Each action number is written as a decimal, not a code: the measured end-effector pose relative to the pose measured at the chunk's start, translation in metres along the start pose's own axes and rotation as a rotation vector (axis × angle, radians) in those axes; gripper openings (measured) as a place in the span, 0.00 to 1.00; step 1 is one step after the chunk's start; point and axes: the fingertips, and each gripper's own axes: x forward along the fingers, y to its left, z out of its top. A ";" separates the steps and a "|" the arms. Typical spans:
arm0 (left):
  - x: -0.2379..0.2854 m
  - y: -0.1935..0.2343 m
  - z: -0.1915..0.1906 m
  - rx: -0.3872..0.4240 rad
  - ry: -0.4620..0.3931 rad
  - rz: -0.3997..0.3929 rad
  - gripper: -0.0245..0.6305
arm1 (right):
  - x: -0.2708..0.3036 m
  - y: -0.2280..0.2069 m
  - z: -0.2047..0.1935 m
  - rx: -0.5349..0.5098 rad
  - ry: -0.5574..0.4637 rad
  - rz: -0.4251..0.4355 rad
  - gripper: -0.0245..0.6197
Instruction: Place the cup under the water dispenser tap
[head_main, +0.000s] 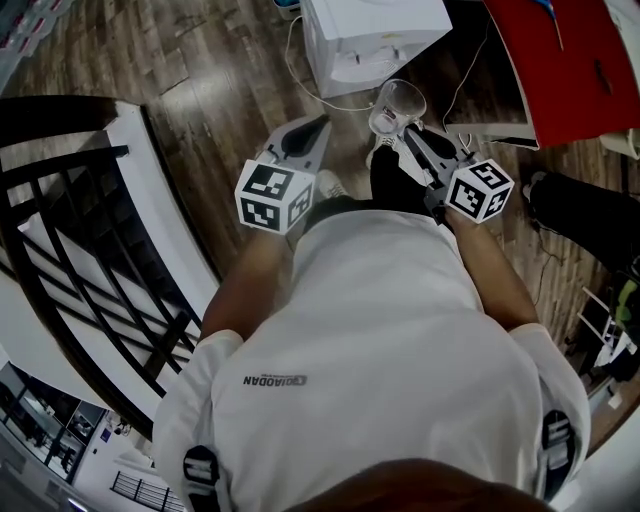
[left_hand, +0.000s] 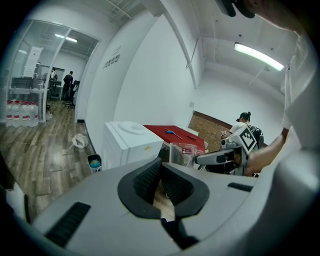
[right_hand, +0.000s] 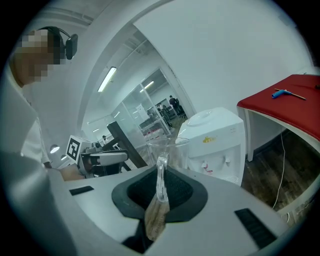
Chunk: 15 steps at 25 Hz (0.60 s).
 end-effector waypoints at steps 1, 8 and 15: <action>0.003 0.001 -0.002 0.000 0.004 0.000 0.03 | 0.002 -0.003 -0.001 0.000 -0.004 0.000 0.11; 0.017 -0.004 -0.011 0.006 0.040 0.011 0.03 | 0.007 -0.026 -0.005 0.006 -0.011 -0.006 0.11; 0.036 -0.001 -0.028 -0.005 0.086 0.025 0.03 | 0.022 -0.055 -0.024 -0.021 0.009 -0.020 0.11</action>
